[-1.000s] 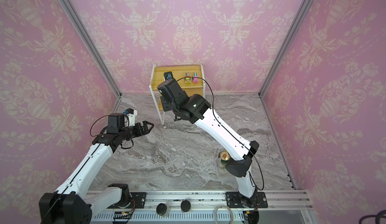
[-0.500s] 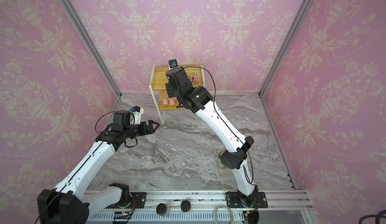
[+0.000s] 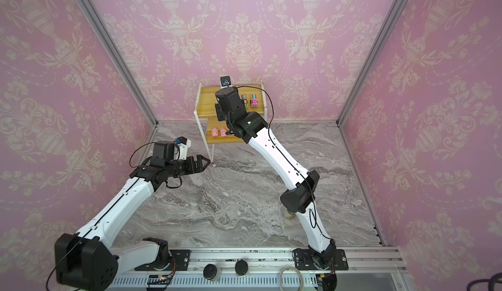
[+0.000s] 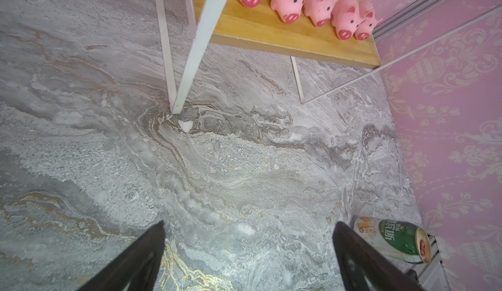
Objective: Organize plastic toys on shelves
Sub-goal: Place the plastic toy on the shelf.
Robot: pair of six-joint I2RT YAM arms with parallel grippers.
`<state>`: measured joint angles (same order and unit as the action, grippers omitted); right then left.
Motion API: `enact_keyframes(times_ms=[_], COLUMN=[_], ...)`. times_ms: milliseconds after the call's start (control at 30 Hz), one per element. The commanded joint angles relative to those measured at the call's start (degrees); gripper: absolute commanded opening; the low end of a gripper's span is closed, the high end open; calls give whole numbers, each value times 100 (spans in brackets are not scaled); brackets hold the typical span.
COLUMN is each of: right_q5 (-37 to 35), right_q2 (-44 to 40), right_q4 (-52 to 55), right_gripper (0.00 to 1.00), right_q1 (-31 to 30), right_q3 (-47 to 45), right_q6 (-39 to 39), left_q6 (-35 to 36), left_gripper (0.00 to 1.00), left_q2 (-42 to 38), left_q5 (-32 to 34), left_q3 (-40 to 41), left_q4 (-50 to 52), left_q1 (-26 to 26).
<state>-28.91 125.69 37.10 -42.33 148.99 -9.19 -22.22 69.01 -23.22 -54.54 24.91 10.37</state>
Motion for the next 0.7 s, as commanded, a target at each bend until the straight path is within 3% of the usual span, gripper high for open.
enact_keyframes(times_ms=[0, 667], right_q5=[41, 290], right_q2=[193, 471], right_q4=[-192, -186], right_gripper=[26, 30], right_q1=[75, 207], right_q3=[373, 441], right_q6=[-150, -346], left_q6=[-37, -46], left_gripper=[98, 98], left_q2=[62, 175], left_q5=[82, 32], left_q3=[-144, -56], left_q4=[23, -126], left_q1=[36, 35])
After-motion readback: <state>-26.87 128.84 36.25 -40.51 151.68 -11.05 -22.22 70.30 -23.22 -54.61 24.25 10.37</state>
